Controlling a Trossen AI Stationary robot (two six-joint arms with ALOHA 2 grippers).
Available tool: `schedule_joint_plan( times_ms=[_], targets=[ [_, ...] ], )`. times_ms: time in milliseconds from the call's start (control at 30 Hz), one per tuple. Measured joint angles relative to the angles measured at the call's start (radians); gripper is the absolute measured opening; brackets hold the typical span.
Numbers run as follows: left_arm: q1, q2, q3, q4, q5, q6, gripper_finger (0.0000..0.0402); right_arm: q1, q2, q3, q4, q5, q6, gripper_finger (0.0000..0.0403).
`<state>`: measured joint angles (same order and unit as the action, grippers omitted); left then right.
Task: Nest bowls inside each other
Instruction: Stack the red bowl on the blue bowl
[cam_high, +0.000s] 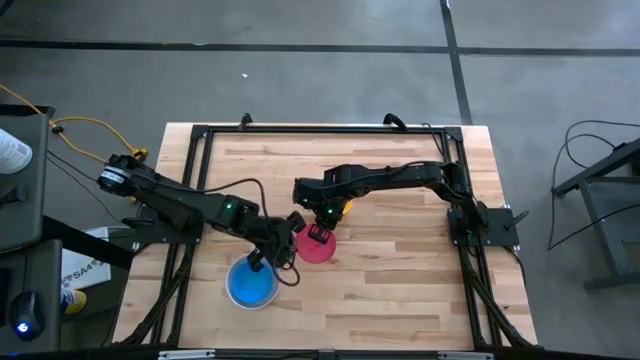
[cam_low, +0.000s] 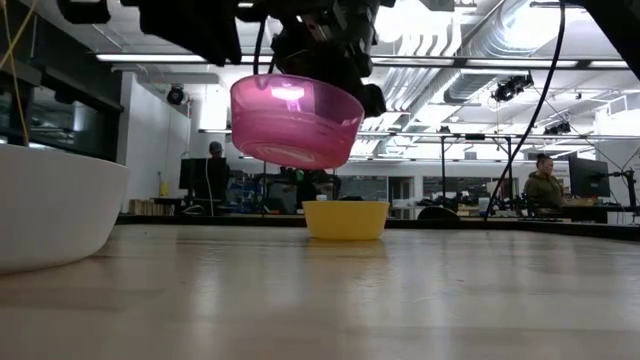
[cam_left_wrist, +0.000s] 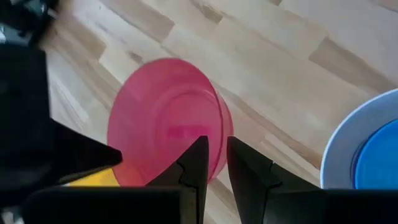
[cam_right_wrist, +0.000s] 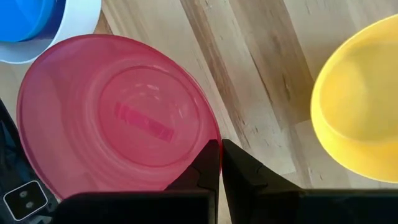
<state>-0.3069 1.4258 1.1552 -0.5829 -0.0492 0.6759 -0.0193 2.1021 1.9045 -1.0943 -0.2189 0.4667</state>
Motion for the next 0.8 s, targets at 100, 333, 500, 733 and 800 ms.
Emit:
schedule_joint_plan(
  times_ms=[100,333,500,733,800],
  targets=[
    [-0.001,0.0,0.017,-0.018,0.013,0.011,0.0058,0.0,0.0,0.0,0.0,0.002,-0.002,0.0003],
    [0.0,0.038,0.029,-0.038,0.044,0.036,0.0058,0.0,0.0,0.0,0.003,0.003,-0.004,0.0003],
    [0.0,0.078,0.043,-0.051,0.036,0.051,0.0058,0.0,0.0,0.0,0.006,0.003,-0.004,0.0003],
    [0.0,0.1,0.09,-0.067,0.031,0.064,0.0058,0.0,0.0,0.0,0.005,0.003,-0.004,0.0003],
    [0.0,0.1,0.096,-0.073,0.031,0.062,0.0058,0.0,0.0,0.0,0.006,0.003,-0.006,0.0003]
  ],
)
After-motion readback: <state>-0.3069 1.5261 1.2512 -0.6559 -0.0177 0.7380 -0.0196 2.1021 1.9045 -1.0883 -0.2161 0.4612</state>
